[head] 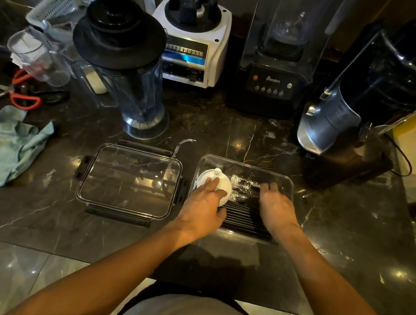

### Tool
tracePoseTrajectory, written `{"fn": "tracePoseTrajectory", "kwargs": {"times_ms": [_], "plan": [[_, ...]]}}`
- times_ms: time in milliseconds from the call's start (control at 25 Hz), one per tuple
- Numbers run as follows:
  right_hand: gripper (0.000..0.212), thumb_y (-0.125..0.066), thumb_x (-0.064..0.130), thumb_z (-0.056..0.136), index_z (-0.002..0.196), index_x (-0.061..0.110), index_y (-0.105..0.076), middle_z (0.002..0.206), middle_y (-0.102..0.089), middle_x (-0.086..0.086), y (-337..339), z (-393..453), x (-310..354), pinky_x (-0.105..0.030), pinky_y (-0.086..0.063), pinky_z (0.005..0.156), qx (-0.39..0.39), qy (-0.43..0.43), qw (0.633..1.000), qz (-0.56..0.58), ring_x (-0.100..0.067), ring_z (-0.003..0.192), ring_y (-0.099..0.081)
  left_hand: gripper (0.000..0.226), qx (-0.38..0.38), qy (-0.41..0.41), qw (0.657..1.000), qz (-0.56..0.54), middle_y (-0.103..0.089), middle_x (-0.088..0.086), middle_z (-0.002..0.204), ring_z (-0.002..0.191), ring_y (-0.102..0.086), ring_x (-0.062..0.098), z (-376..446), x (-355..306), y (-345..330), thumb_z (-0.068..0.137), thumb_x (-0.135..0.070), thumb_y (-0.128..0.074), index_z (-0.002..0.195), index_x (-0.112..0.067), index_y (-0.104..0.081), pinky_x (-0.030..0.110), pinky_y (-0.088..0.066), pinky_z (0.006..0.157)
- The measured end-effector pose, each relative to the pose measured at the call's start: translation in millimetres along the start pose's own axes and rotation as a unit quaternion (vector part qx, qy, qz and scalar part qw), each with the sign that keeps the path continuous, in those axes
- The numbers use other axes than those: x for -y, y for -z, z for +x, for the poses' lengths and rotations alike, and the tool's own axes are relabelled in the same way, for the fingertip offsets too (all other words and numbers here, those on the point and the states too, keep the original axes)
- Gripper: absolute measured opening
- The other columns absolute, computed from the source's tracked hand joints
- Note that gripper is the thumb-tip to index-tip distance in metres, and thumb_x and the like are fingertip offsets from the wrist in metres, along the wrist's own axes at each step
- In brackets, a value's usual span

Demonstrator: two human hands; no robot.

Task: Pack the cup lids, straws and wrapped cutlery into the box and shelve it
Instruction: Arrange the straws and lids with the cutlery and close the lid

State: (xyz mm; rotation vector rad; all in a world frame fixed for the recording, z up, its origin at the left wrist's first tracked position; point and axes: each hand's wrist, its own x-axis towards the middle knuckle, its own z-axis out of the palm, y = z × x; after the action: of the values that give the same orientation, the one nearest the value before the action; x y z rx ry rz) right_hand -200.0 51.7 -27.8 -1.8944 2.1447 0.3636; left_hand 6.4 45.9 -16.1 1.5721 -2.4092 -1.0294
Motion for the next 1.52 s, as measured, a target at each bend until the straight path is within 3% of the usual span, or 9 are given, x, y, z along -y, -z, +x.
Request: {"fn": "tracePoseTrajectory", "kwargs": {"times_ms": [280,440,560,640,760,960,1200,1400,1520], "plan": [[0.037,-0.059,0.005,0.096,0.133,0.007,-0.056,0.133,-0.056,-0.014,32.5,-7.7,28.2,-0.044,-0.055,0.086,-0.039,0.008,0.999,0.015,-0.038,0.107,-0.068,0.027,-0.098,0.022,0.981,-0.164,-0.068,0.0,0.131,0.113,-0.068,0.016,-8.0,12.8,35.0,0.097,-0.024,-0.065,0.123,-0.019,-0.071,0.025,-0.055,0.096],[0.016,-0.059,0.013,0.101,0.115,0.013,-0.068,0.107,-0.067,-0.003,74.0,-7.7,80.7,-0.035,-0.055,0.077,-0.144,0.078,0.962,0.219,-0.021,0.09,-0.067,0.015,-0.227,0.083,0.941,-0.237,-0.075,-0.006,0.097,0.081,-0.071,0.003,-17.9,60.2,77.4,0.098,-0.019,-0.066,0.112,-0.019,-0.072,0.023,-0.06,0.073],[0.014,-0.062,0.018,0.102,0.114,0.016,-0.069,0.098,-0.068,0.007,82.3,0.0,143.4,-0.029,-0.058,0.077,-0.089,0.118,0.898,0.415,-0.008,0.087,-0.066,0.019,-0.285,0.185,0.902,-0.265,-0.072,-0.01,0.099,0.081,-0.07,-0.003,-31.9,122.4,103.7,0.097,-0.021,-0.067,0.116,-0.023,-0.069,0.017,-0.057,0.069],[0.022,-0.064,0.022,0.102,0.122,0.015,-0.066,0.101,-0.068,0.006,71.6,9.8,182.9,-0.033,-0.06,0.083,0.002,0.095,0.867,0.49,-0.005,0.087,-0.066,0.036,-0.302,0.253,0.89,-0.229,-0.072,0.0,0.113,0.099,-0.071,0.01,-42.2,166.2,112.3,0.09,-0.037,-0.068,0.123,-0.021,-0.067,0.028,-0.058,0.085],[0.038,-0.066,0.026,0.099,0.134,0.016,-0.058,0.115,-0.069,-0.002,52.1,22.5,228.6,-0.036,-0.058,0.089,0.073,0.06,0.881,0.463,-0.016,0.095,-0.068,0.073,-0.279,0.332,0.886,-0.164,-0.064,0.012,0.132,0.123,-0.061,0.033,-57.3,213.6,114.8,0.076,-0.057,-0.064,0.139,-0.02,-0.057,0.052,-0.05,0.104],[0.055,-0.068,0.03,0.095,0.142,0.008,-0.051,0.148,-0.049,-0.016,20.2,38.0,250.7,-0.042,-0.038,0.114,0.058,0.018,0.933,0.356,-0.033,0.139,-0.042,0.075,-0.24,0.389,0.878,-0.14,-0.045,0.02,0.15,0.138,-0.044,0.042,-71.3,231.3,117.4,0.085,-0.042,-0.075,0.15,-0.017,-0.045,0.056,-0.037,0.114],[0.068,-0.071,0.036,0.092,0.147,0.006,-0.042,0.152,-0.041,-0.022,5.0,49.8,255.6,-0.052,-0.035,0.113,0.071,-0.121,0.946,0.291,-0.042,0.141,-0.036,0.066,-0.234,0.404,0.863,-0.192,-0.06,0.019,0.134,0.126,-0.055,0.04,-71.6,245.7,103.7,0.084,-0.036,-0.075,0.141,-0.009,-0.053,0.053,-0.047,0.107],[0.065,-0.068,0.037,0.093,0.146,0.009,-0.044,0.151,-0.043,-0.02,2.0,54.2,252.5,-0.054,-0.035,0.113,0.072,-0.103,0.952,0.278,-0.042,0.14,-0.037,0.03,-0.209,0.415,0.861,-0.206,-0.076,0.013,0.104,0.101,-0.072,0.033,-65.3,255.7,109.0,0.091,-0.033,-0.067,0.107,-0.009,-0.076,0.046,-0.058,0.092],[0.063,-0.066,0.037,0.093,0.145,0.009,-0.045,0.149,-0.046,-0.021,0.9,54.0,248.1,-0.053,-0.036,0.112,0.074,-0.087,0.955,0.275,-0.042,0.138,-0.038,0.03,-0.208,0.427,0.864,-0.165,-0.074,0.018,0.102,0.098,-0.07,0.036,-64.9,252.9,114.2,0.098,-0.029,-0.056,0.103,-0.006,-0.075,0.044,-0.057,0.089]]}}
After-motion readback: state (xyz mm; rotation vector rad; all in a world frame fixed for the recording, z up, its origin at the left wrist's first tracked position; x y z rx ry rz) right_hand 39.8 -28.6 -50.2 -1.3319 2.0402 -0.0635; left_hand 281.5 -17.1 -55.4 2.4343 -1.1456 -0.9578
